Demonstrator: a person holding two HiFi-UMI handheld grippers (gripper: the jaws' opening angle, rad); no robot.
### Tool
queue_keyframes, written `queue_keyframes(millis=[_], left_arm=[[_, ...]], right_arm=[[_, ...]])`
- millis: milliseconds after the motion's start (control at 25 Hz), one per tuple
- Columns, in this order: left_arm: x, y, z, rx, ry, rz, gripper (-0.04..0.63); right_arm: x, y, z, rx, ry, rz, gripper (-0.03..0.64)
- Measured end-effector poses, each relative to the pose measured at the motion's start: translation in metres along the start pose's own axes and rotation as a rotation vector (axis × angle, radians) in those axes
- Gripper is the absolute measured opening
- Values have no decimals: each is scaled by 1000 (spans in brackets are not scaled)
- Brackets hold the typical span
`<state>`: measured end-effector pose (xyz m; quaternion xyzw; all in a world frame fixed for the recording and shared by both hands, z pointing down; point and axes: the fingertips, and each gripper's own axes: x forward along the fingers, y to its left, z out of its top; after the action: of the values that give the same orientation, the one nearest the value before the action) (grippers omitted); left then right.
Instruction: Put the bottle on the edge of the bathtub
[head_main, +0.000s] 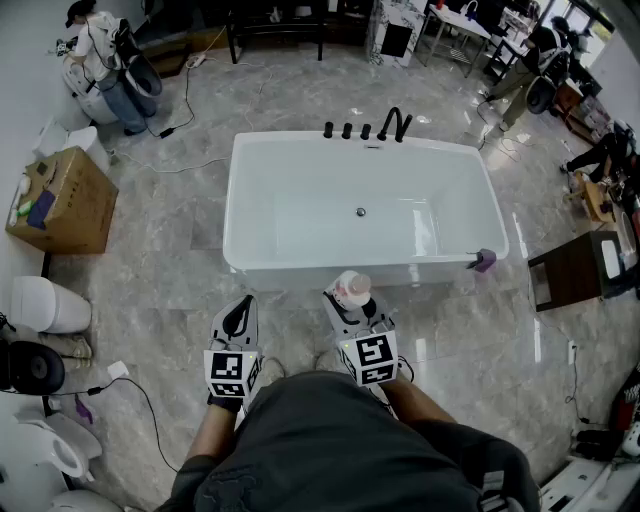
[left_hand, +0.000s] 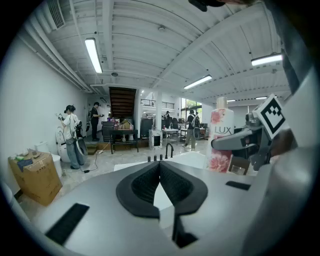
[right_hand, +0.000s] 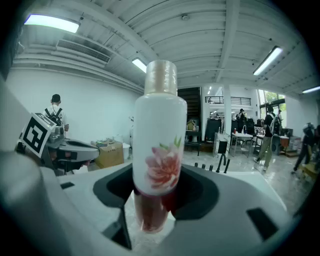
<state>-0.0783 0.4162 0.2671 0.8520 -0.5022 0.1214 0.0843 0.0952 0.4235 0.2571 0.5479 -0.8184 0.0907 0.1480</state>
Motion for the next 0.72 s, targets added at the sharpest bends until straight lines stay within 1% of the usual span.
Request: queue_keyframes(millis=[400,600,720], left_arm=[[8,-19,-4,1,3,9,3],[12,-28,-7,-1,9,30,3],[14,-33,-7,-5,11,51,3]], right_arm=[[-5,-18,-10,-5,2,7,236],[-5,-29,-10,12,-18,25,236],[-4,-37,-8,4,-25,39,236]])
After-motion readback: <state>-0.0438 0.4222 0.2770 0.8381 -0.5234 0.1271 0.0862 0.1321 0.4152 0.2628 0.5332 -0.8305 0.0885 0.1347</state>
